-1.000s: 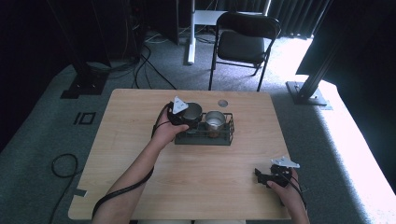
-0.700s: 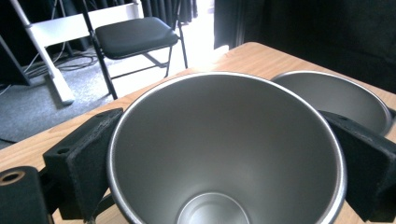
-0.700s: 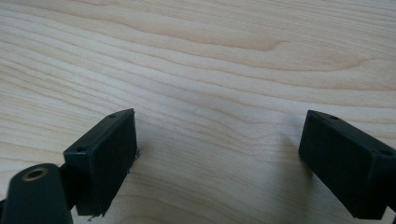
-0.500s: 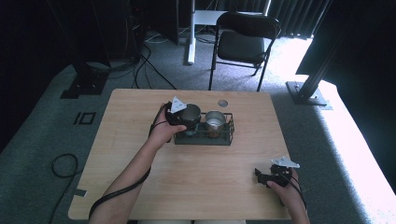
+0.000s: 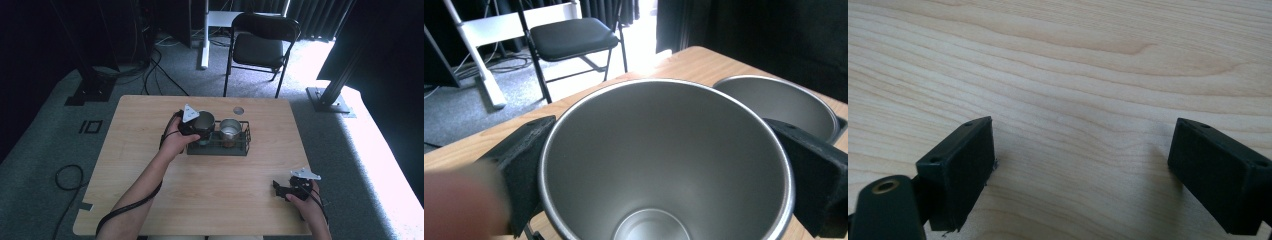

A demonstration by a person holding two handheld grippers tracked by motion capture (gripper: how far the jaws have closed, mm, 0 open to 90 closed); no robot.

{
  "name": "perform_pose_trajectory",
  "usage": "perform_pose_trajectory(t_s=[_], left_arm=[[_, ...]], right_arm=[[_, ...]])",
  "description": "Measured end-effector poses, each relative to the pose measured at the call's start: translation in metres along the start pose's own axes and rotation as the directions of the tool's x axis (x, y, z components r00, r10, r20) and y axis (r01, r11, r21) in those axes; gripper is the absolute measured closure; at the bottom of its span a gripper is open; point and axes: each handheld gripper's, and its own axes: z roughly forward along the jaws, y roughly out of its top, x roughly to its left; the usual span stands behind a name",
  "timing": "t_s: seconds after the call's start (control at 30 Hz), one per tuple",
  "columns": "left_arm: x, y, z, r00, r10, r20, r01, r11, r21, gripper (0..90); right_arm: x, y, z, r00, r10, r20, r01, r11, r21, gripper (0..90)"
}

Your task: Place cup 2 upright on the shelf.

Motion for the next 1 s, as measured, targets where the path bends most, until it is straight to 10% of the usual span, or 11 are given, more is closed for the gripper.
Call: perform_pose_trajectory(t_s=[1.0], left_arm=[[0.007, 0.007, -0.043, 0.9999, -0.017, -0.004, 0.017, 0.9993, -0.033, 2.9]], right_arm=[[0.0, 0.0, 0.0, 1.0, 0.0, 0.0, 0.0, 1.0, 0.0, 10.9]])
